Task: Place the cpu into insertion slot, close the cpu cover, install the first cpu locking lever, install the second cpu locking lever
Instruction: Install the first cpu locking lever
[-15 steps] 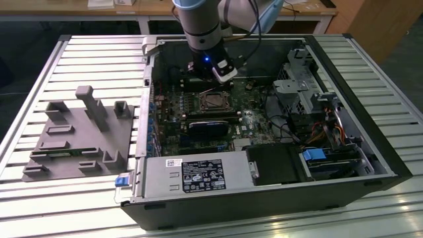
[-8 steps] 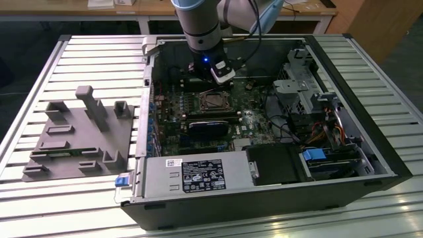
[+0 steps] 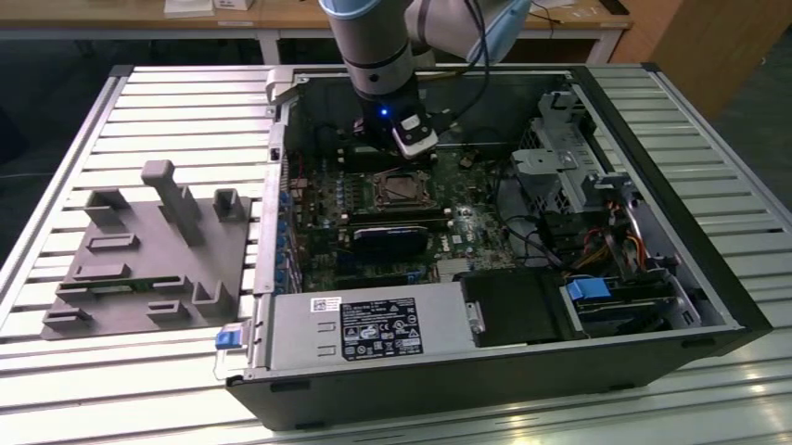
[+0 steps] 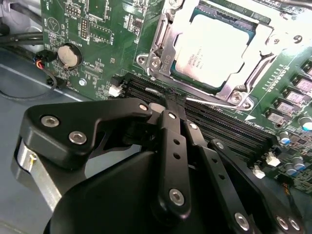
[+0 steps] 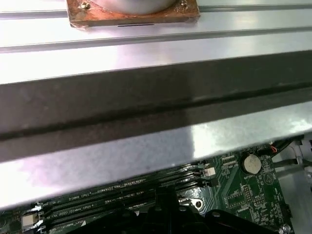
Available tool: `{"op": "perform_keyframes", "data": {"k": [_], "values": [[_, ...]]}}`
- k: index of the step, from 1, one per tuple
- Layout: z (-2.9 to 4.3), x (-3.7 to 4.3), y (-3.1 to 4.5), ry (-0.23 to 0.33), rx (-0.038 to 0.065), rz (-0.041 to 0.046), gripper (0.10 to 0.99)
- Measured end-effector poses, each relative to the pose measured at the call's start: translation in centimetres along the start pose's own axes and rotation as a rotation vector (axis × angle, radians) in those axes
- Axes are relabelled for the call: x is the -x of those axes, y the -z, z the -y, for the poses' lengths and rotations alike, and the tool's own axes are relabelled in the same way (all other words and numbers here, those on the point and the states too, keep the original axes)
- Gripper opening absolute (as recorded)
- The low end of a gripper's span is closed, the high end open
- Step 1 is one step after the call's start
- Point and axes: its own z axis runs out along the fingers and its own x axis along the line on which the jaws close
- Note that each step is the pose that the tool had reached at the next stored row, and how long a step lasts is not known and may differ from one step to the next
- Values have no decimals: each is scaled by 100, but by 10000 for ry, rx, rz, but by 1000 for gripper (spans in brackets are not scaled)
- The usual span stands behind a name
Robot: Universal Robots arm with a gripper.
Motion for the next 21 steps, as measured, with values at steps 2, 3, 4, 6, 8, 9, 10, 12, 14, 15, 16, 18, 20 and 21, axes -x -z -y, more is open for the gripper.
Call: {"op": "perform_keyframes", "data": {"k": [2,3,4,6,8,9,10,12,14,15,16,18,20,21], "values": [[-14,-4,-6,-56,-24,16,106],[-23,-7,-9,-77,-31,22,106],[-33,-10,-12,-97,-38,28,106],[-45,-14,-17,-139,-61,41,106],[-48,-16,-22,-199,-103,64,106],[-48,-16,-24,-232,-128,77,106],[-48,-17,-27,-266,-154,89,106],[-48,-18,-33,-344,-204,116,106],[-48,-20,-39,-434,-242,141,106],[-48,-21,-43,-488,-258,154,106],[-48,-22,-47,-533,-270,165,106],[-50,-25,-54,-615,-290,185,106],[-52,-27,-62,-695,-314,204,106],[-53,-28,-66,-728,-324,213,106]]}}
